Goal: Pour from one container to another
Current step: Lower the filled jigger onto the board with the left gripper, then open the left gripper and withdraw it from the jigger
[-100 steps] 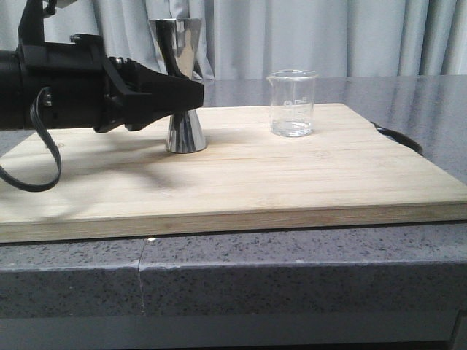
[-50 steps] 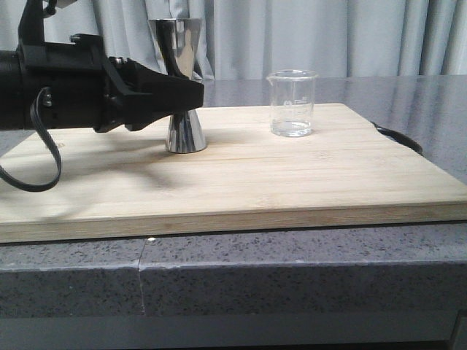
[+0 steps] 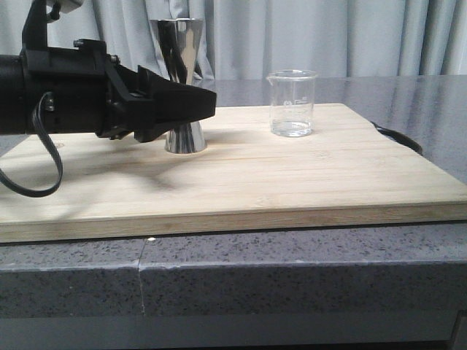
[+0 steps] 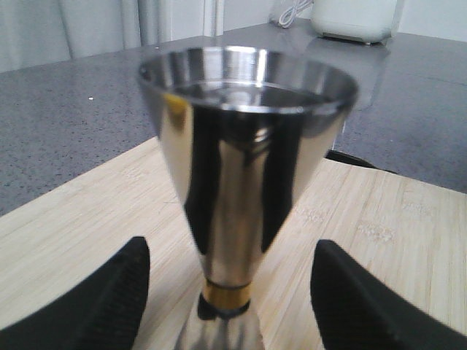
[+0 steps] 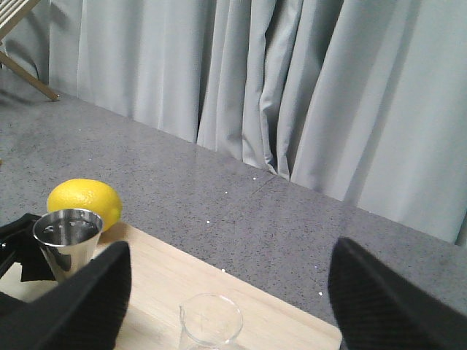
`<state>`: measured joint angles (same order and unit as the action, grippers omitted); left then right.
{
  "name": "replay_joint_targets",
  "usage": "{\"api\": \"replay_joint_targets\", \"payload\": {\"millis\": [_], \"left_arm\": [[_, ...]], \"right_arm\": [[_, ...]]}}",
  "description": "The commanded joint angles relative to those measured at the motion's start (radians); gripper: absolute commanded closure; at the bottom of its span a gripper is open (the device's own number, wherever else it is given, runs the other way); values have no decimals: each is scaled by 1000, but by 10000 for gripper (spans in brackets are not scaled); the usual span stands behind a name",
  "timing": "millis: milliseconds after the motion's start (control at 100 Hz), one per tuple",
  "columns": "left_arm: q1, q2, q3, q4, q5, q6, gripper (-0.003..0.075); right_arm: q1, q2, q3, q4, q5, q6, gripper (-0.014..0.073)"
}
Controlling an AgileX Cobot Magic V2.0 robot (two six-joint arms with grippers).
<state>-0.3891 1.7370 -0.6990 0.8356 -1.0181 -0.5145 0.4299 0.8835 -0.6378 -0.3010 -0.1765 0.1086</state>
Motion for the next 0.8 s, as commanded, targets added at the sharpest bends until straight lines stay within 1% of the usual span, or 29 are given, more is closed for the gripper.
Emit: {"api": "replay_joint_targets", "payload": {"millis": [0, 190, 350, 450, 580, 670, 790], "left_arm": [[1, -37, -21, -32, -61, -7, 244], [1, -59, -21, -20, 4, -63, 243], [1, -101, -21, 53, 65, -132, 243], [1, -140, -17, 94, 128, -175, 243], [1, -211, -7, 141, 217, -196, 243], [1, -280, -7, 224, 319, -268, 243], [1, -392, -7, 343, 429, -416, 243]], "right_arm": [[1, -18, -25, 0, -66, -10, 86], [1, -18, -25, 0, -38, -10, 86], [1, -18, -25, 0, -22, -10, 86], [1, -18, -25, 0, -21, -10, 86], [1, -18, -25, 0, -12, -10, 86], [1, -18, -25, 0, 10, -10, 86], [-1, -18, -25, 0, 54, -12, 86]]}}
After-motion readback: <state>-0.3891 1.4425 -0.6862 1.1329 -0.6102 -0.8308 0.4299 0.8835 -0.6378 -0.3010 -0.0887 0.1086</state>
